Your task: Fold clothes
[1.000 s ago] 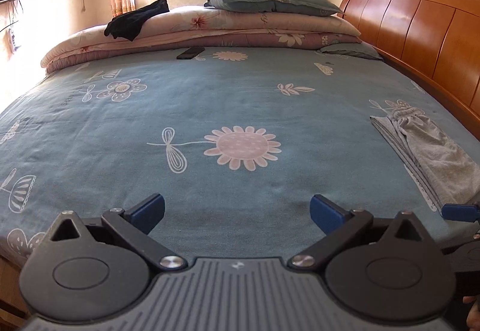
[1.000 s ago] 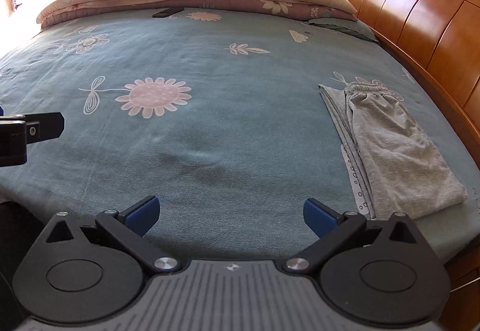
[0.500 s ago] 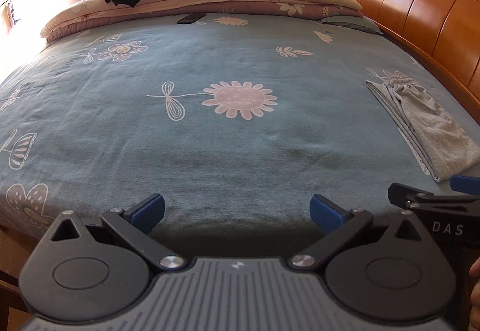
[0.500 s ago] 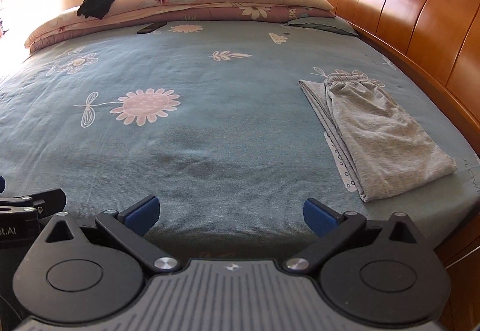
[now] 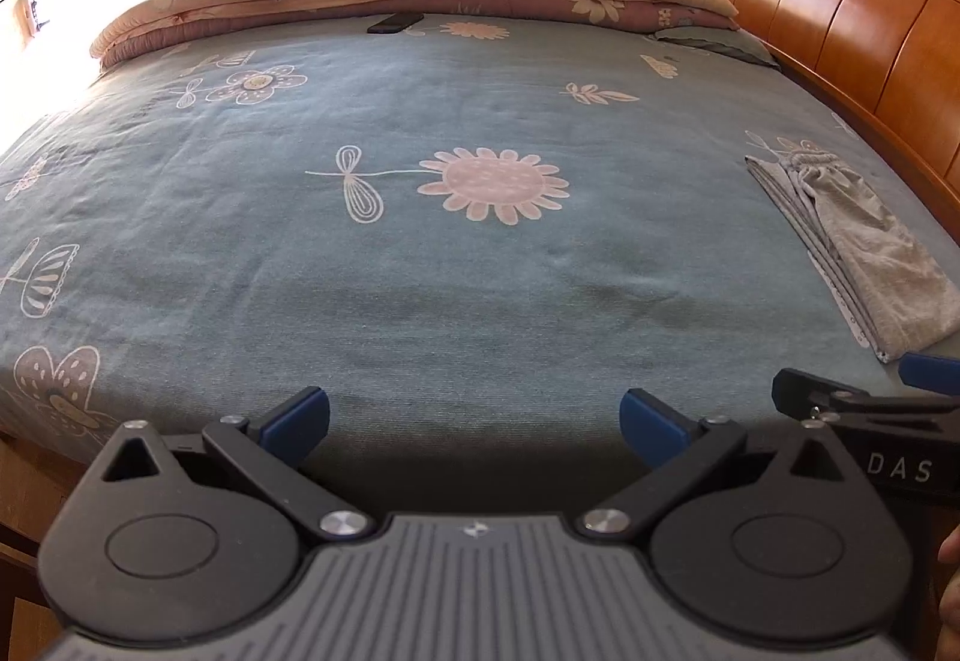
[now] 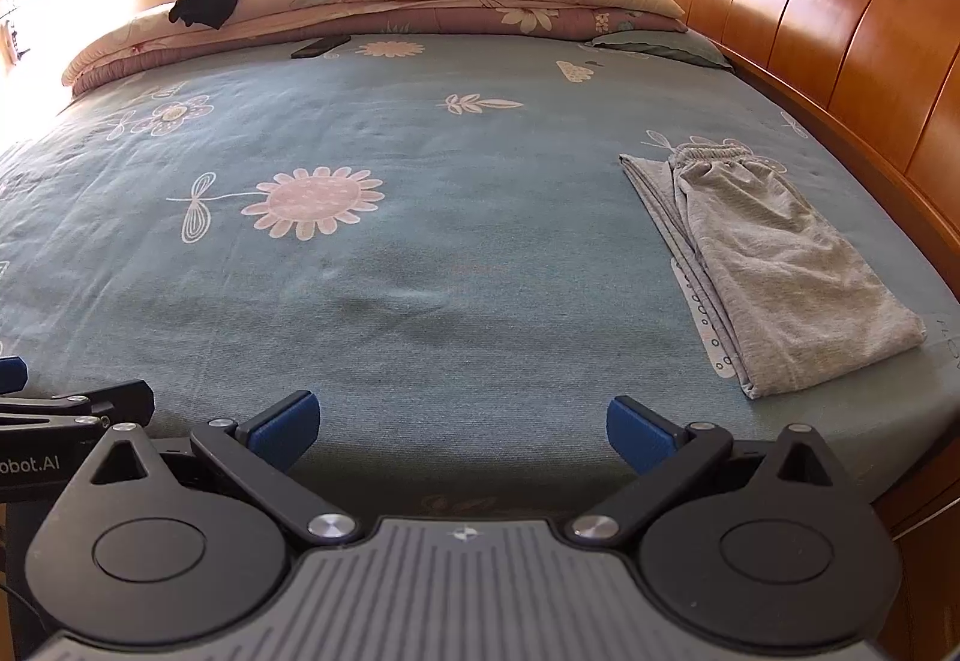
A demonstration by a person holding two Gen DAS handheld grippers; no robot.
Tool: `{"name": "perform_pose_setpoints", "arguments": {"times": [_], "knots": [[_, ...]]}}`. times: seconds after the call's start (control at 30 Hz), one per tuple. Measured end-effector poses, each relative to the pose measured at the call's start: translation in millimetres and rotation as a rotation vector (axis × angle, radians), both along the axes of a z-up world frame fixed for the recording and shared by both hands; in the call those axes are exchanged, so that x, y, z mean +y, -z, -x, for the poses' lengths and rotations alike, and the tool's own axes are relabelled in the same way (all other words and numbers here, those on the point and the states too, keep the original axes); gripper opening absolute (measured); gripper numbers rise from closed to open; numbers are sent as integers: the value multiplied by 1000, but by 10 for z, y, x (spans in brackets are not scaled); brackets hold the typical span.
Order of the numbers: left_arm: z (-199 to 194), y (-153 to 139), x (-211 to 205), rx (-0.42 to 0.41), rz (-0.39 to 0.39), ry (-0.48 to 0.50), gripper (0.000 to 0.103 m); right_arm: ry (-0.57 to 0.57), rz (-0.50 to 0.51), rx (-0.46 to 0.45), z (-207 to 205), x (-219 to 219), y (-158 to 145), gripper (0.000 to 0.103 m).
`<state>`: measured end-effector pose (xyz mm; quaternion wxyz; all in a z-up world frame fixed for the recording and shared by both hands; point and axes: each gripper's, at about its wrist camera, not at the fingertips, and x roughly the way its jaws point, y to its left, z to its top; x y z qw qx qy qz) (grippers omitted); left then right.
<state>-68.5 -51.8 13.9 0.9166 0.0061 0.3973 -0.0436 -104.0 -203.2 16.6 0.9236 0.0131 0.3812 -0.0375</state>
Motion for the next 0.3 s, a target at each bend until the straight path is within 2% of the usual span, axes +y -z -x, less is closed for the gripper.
{"name": "perform_pose_setpoints", "arguments": {"times": [0.3], "knots": [[18,-13,0,-19,3,11,103,3,-5,8,-13,-4,14,103]]}}
